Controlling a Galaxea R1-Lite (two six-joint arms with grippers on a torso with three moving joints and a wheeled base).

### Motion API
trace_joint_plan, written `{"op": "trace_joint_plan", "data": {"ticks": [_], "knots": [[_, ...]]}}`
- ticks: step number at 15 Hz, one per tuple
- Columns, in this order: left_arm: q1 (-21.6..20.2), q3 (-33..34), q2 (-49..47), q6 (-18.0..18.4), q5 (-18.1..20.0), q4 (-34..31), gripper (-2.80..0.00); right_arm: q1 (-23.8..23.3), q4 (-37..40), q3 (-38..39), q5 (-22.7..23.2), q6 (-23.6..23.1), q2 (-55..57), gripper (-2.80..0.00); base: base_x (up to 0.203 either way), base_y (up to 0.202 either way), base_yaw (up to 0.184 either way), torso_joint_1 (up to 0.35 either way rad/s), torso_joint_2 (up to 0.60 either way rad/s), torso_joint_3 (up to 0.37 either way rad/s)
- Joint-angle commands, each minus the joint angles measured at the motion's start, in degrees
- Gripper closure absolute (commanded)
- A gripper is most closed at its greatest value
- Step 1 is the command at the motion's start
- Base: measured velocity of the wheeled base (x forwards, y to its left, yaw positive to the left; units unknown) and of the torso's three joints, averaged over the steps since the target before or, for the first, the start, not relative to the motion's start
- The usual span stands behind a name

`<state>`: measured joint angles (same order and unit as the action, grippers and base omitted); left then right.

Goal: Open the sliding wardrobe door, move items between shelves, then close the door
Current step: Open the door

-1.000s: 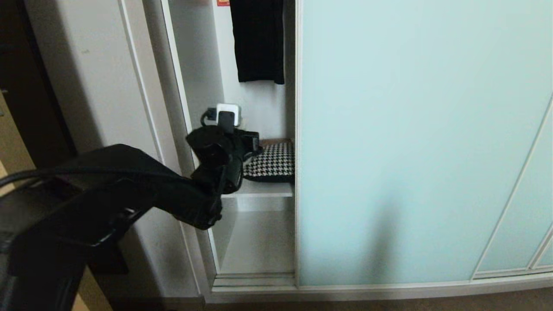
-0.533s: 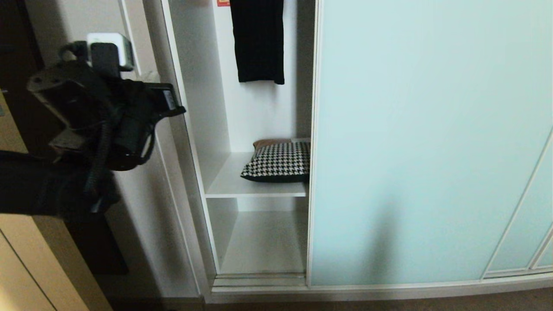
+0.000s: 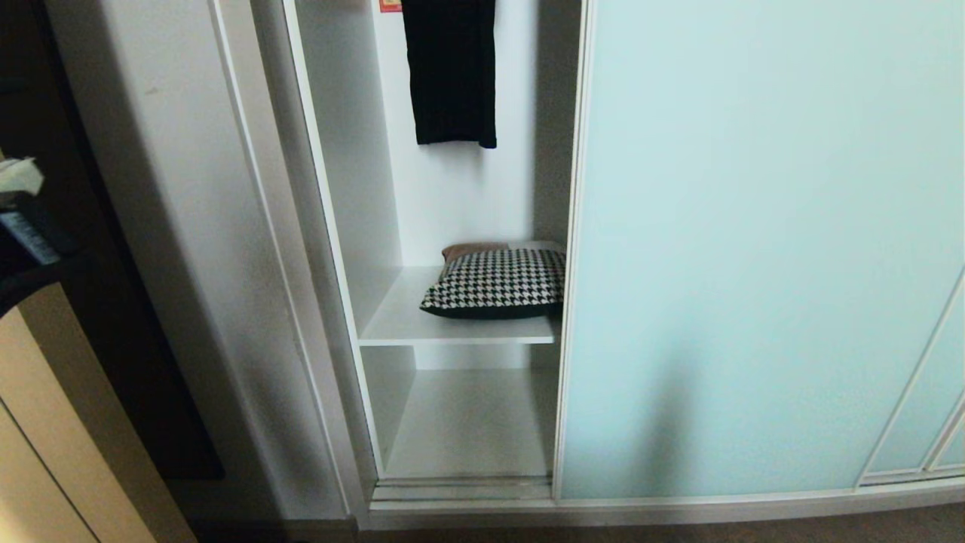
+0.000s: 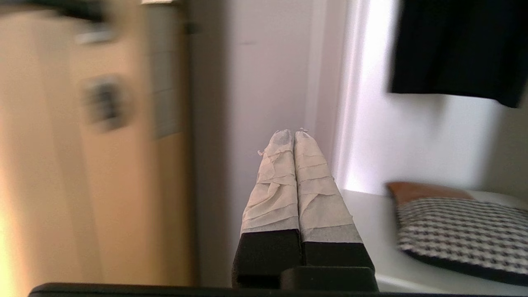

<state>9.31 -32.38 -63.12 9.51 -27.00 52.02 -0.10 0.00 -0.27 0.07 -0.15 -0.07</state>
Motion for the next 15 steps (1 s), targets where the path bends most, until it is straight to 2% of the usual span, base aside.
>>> {"op": "trace_joint_plan", "data": {"ticks": [1, 3, 6, 7, 9, 13, 15], "knots": [[-2.5, 5.8, 15.8, -0.3, -0.4, -2.9, 0.0, 0.0, 0.0, 0.0, 0.0, 0.0, 0.1, 0.0, 0.0, 0.0, 0.0, 0.0, 0.0, 0.0], [-3.5, 8.1, 24.8, -1.5, -0.8, -11.3, 0.0, 0.0, 0.0, 0.0, 0.0, 0.0, 0.1, 0.0, 0.0, 0.0, 0.0, 0.0, 0.0, 0.0], [-4.3, 9.8, 37.6, -4.0, -1.1, -28.4, 0.0, 0.0, 0.0, 0.0, 0.0, 0.0, 0.1, 0.0, 0.0, 0.0, 0.0, 0.0, 0.0, 0.0], [-5.0, 11.4, 40.9, -4.8, -1.3, -31.7, 0.0, 0.0, 0.0, 0.0, 0.0, 0.0, 0.1, 0.0, 0.0, 0.0, 0.0, 0.0, 0.0, 0.0], [-5.8, 17.5, 46.0, -5.5, -1.7, -34.3, 0.0, 0.0, 0.0, 0.0, 0.0, 0.0, 0.1, 0.0, 0.0, 0.0, 0.0, 0.0, 0.0, 0.0], [-7.8, 30.1, 51.9, -6.2, -0.9, -34.5, 0.0, 0.0, 0.0, 0.0, 0.0, 0.0, 0.1, 0.0, 0.0, 0.0, 0.0, 0.0, 0.0, 0.0], [-8.1, 32.5, 52.7, -9.0, 5.2, -36.2, 0.0, 0.0, 0.0, 0.0, 0.0, 0.0, 0.1, 0.0, 0.0, 0.0, 0.0, 0.0, 0.0, 0.0]]}}
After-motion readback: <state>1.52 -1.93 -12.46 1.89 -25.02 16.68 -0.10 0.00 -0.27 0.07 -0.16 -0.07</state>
